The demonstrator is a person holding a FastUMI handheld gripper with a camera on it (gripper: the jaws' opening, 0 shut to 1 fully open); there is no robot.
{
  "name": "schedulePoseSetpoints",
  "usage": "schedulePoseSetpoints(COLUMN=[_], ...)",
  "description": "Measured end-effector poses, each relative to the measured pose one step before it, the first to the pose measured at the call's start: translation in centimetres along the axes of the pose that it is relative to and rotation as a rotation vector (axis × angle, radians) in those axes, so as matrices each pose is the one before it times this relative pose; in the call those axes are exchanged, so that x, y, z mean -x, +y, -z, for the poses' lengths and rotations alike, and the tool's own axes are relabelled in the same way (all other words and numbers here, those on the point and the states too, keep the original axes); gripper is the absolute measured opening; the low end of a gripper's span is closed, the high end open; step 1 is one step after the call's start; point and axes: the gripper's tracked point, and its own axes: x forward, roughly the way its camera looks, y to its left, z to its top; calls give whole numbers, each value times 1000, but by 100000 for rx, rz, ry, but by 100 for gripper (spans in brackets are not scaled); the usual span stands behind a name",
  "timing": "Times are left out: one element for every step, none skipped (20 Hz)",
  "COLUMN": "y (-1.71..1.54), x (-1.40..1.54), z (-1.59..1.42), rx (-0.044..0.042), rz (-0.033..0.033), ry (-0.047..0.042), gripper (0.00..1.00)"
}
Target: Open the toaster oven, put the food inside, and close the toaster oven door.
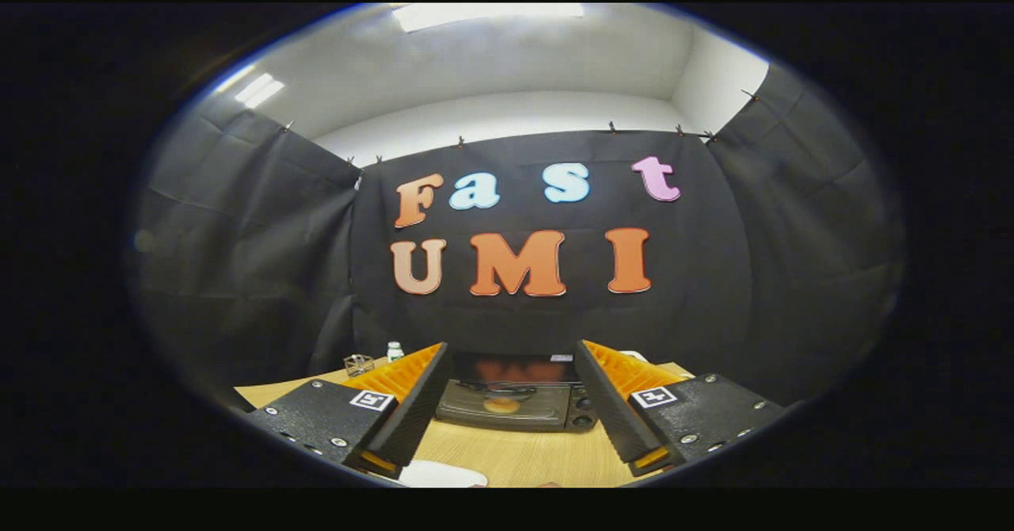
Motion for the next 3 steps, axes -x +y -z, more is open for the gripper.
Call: schedulePoseSetpoints(y=[122, 60, 418], x=[220, 325, 199], z=[-230, -205, -79], rx=[263, -494, -447], rz=[22, 338, -868], ry=[15, 241, 531], gripper=[93, 93, 93])
